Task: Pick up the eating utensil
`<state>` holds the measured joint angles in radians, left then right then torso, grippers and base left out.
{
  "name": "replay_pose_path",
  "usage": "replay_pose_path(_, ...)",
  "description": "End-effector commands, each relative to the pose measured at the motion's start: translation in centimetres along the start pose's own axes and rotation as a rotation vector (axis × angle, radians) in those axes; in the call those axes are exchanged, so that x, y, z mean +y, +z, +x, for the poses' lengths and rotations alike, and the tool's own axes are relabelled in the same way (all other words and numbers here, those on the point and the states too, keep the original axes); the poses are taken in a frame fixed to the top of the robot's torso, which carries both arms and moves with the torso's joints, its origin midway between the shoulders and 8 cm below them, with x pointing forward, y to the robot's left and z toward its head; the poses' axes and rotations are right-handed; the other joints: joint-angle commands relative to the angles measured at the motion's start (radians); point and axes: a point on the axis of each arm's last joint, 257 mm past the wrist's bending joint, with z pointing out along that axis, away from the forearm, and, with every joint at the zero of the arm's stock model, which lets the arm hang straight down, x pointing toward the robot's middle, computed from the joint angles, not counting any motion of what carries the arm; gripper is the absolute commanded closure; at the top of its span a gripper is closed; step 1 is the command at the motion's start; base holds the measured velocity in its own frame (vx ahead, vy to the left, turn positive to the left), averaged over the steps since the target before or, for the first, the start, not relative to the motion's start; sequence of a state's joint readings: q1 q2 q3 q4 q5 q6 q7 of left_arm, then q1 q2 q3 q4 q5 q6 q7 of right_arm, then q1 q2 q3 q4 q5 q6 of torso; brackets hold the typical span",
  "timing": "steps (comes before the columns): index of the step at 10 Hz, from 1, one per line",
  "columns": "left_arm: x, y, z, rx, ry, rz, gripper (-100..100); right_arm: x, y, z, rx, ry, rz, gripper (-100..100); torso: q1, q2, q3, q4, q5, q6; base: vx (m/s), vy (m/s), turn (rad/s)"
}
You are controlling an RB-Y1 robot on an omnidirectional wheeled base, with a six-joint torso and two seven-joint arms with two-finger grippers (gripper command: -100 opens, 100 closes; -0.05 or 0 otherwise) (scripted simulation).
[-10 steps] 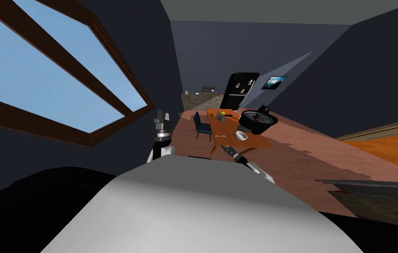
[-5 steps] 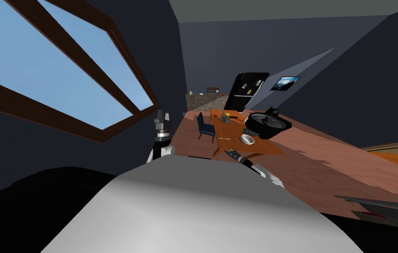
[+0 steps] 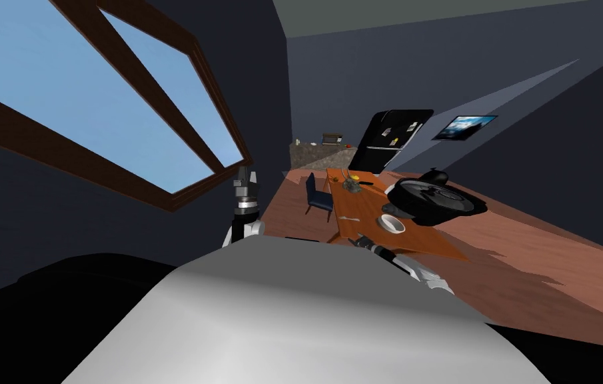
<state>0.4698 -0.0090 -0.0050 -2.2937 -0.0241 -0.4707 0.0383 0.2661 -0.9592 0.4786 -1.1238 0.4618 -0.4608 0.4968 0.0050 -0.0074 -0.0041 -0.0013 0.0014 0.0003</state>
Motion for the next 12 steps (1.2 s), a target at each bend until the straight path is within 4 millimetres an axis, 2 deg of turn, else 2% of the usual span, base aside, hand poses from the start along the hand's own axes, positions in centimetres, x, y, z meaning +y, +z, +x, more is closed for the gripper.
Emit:
replay_pose_path(1, 0.0, 0.0, 0.0, 0.000, 0.000, 0.000, 0, -0.9, -0.2, 1.2, 0.034, -0.036, 0.003, -100, 0.000, 0.000, 0.000, 0.000, 0.000, 0.000, 0.095, 0.045, 0.052)
replay_pose_path(2, 0.0, 0.0, 0.0, 0.000, 0.000, 0.000, 0, -1.4, -0.8, 2.4, 0.075, -0.093, -0.003, -100, -0.002, 0.001, 0.000, 0.000, -0.001, 0.001, 0.090, 0.060, 0.117)
replay_pose_path(4, 0.0, 0.0, 0.0, 0.000, 0.000, 0.000, 0, -1.8, -1.0, 3.0, 0.087, -0.090, 0.005, -100, -0.002, 0.002, 0.001, 0.000, -0.001, 0.000, 0.059, 0.026, 0.031)
replay_pose_path(5, 0.0, 0.0, 0.0, 0.000, 0.000, 0.000, 0, -2.6, -1.7, 4.4, 0.133, -0.143, 0.001, -100, -0.004, 0.005, 0.002, 0.001, -0.001, 0.001, 0.063, 0.033, 0.141)
replay_pose_path(6, 0.0, 0.0, 0.0, 0.000, 0.000, 0.000, 0, -2.7, -1.8, 4.6, 0.138, -0.142, 0.004, -100, -0.003, 0.004, 0.002, 0.001, -0.001, 0.000, 0.075, 0.036, 0.073)
replay_pose_path(10, 0.0, 0.0, 0.0, 0.000, 0.000, 0.000, 0, -5.8, -5.4, 10.3, 0.320, -0.323, -0.016, -100, -0.001, -0.005, -0.003, -0.001, 0.000, 0.000, 0.165, 0.060, 0.171)
replay_pose_path(12, 0.0, 0.0, 0.0, 0.000, 0.000, 0.000, 0, -5.8, -5.4, 10.3, 0.320, -0.323, -0.016, -100, -0.002, -0.001, -0.001, -0.001, -0.001, 0.001, 0.068, 0.023, 0.006)
